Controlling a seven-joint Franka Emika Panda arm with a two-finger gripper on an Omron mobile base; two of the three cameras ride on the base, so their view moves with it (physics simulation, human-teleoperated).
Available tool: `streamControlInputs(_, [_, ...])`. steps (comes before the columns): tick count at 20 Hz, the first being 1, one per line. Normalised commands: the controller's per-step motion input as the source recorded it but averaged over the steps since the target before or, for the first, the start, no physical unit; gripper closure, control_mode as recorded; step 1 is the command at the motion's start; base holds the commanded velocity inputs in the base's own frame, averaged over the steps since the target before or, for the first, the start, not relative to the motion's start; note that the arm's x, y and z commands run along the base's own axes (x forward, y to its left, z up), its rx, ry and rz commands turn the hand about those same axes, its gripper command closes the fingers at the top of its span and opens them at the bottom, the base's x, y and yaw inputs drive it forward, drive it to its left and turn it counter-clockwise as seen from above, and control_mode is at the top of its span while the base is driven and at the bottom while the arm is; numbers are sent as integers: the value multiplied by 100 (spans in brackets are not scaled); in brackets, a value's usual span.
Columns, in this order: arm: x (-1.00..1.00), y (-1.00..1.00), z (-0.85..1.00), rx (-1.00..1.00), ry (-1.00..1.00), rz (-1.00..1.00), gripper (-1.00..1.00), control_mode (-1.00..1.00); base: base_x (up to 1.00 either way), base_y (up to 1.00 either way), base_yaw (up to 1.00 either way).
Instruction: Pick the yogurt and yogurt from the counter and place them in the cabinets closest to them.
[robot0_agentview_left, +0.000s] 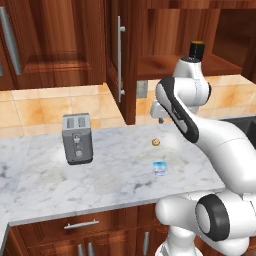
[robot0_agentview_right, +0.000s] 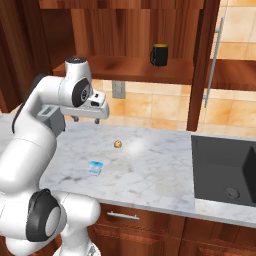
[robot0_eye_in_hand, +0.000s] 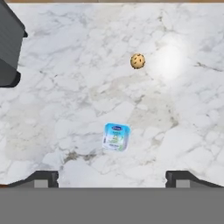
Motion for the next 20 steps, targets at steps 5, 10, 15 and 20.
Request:
streamControlInputs(5, [-1,0,-31,-5,3,0,-100,-100,0,0,0])
streamControlInputs(10, [0,0,-35,-5,4,0,-100,-100,0,0,0])
streamControlInputs(15, [0,0,-38,-4,4,0,-100,-100,0,0,0])
streamControlInputs(20, [0,0,-37,-4,5,0,-100,-100,0,0,0])
